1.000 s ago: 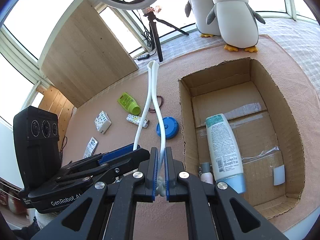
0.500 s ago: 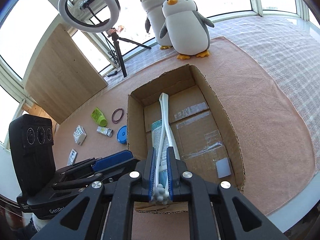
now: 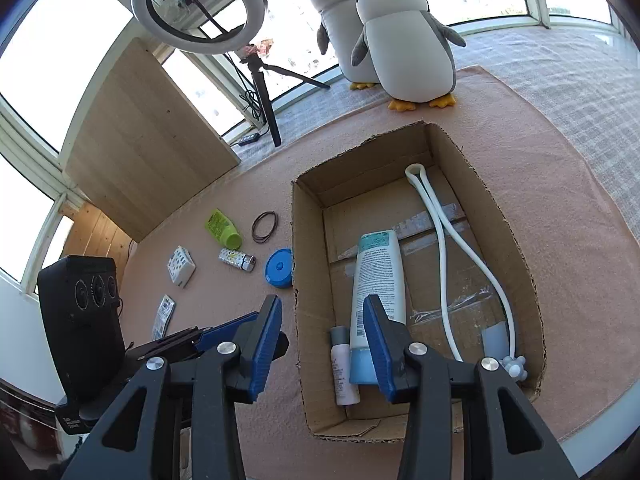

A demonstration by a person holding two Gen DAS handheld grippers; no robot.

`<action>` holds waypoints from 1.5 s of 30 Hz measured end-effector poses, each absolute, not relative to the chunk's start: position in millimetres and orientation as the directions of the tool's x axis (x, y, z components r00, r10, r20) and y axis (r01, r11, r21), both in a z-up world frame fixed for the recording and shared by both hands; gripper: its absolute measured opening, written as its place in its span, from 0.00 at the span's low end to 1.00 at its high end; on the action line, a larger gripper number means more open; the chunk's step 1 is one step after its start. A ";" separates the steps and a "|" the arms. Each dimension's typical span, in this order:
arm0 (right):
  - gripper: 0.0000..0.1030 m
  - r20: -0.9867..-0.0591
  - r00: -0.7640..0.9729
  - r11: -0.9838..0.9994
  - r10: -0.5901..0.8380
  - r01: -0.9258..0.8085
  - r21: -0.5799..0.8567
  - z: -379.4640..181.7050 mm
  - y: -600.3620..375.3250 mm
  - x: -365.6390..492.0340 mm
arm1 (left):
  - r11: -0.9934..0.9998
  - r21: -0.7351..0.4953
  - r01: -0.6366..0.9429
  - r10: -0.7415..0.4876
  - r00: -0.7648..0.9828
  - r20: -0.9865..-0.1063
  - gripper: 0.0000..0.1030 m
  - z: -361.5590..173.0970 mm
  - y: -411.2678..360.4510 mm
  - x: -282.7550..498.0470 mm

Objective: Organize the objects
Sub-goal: 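Carry the massager on its white strap into the box and open the right gripper, then move the right gripper to the purple hair tie and the left to the patterned tube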

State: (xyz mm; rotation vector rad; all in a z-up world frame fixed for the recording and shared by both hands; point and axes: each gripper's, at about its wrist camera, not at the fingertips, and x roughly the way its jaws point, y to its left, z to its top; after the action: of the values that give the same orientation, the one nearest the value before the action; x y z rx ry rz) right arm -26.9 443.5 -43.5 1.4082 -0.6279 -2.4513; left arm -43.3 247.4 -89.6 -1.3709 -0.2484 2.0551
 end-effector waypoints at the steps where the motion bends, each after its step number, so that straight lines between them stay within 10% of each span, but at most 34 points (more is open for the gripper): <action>1: 0.38 -0.759 -0.497 -0.878 -0.421 0.010 0.479 -43.7 437.9 -29.9 | -0.782 -0.481 -0.397 0.596 -0.251 -0.763 0.44 -92.0 239.8 -43.7; 23: 0.40 -0.772 -0.260 -0.814 -0.580 0.166 0.556 -81.9 313.0 -160.5 | -0.889 -0.449 -0.089 0.448 -0.374 -0.812 0.48 -119.3 59.2 -30.4; 45: 0.39 -0.929 -0.267 -0.962 -0.256 0.163 0.218 -133.2 262.9 -224.0 | -0.883 -0.469 0.022 0.423 -0.396 -0.815 0.48 -127.2 -3.7 -31.3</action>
State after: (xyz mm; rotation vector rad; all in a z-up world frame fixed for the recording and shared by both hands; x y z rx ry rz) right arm -224.0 262.9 -133.2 1.7157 -0.1143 -2.3076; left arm -31.3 -3.6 -127.2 -1.5607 -0.6059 2.3589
